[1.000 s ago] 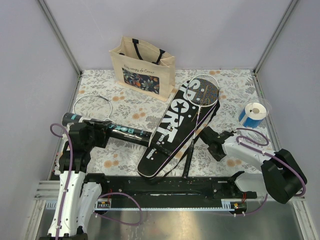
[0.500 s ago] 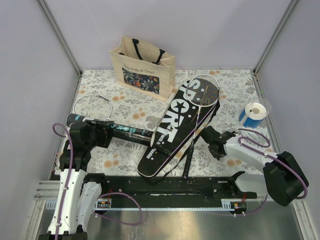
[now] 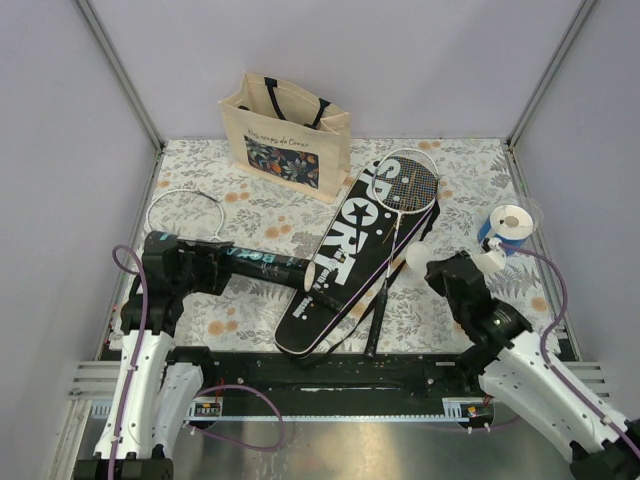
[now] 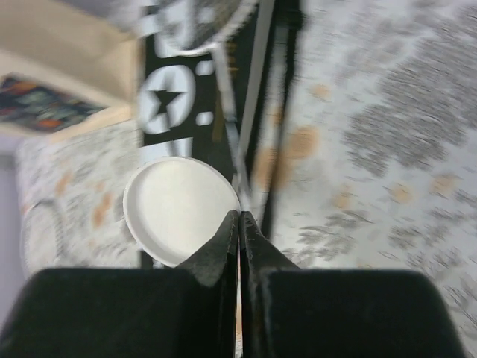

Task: Pack up the badminton gear

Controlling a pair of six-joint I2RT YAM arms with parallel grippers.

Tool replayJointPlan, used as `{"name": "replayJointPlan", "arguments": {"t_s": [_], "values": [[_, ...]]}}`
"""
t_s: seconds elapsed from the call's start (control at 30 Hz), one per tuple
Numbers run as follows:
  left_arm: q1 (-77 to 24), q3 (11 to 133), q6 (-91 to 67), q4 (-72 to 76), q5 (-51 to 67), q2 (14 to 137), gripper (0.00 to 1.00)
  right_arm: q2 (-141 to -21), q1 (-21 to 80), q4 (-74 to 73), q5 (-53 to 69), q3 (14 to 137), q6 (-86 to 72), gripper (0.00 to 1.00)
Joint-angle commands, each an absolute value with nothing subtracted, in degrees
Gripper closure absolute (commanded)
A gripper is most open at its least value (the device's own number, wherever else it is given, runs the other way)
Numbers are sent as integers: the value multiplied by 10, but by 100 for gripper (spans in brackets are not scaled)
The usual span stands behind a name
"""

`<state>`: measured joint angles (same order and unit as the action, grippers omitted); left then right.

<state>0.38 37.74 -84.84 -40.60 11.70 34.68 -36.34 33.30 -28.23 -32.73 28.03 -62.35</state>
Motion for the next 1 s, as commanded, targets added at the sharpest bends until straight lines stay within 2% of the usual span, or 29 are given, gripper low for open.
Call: {"name": "replayJointPlan", "arguments": {"t_s": [0.0, 0.1, 0.23, 0.4, 0.53, 0.67, 0.97], "values": [[4, 379, -873, -359, 137, 348, 80, -259, 331, -76, -181, 246, -402, 100], [3, 386, -875, -361, 149, 362, 81, -222, 330, 14, -109, 207, -425, 100], [4, 397, -873, -369, 168, 381, 82, -243, 331, 129, 22, 185, -449, 100], [4, 394, -874, -368, 174, 388, 82, -339, 332, 321, 194, 178, -472, 100], [4, 380, -887, -356, 186, 391, 82, -425, 344, 429, 261, 183, -488, 100], [4, 379, -889, -354, 193, 396, 83, -483, 380, 441, 273, 213, -456, 100], [4, 379, -903, -350, 201, 400, 83, -549, 453, 447, 194, 251, -403, 100]]}}
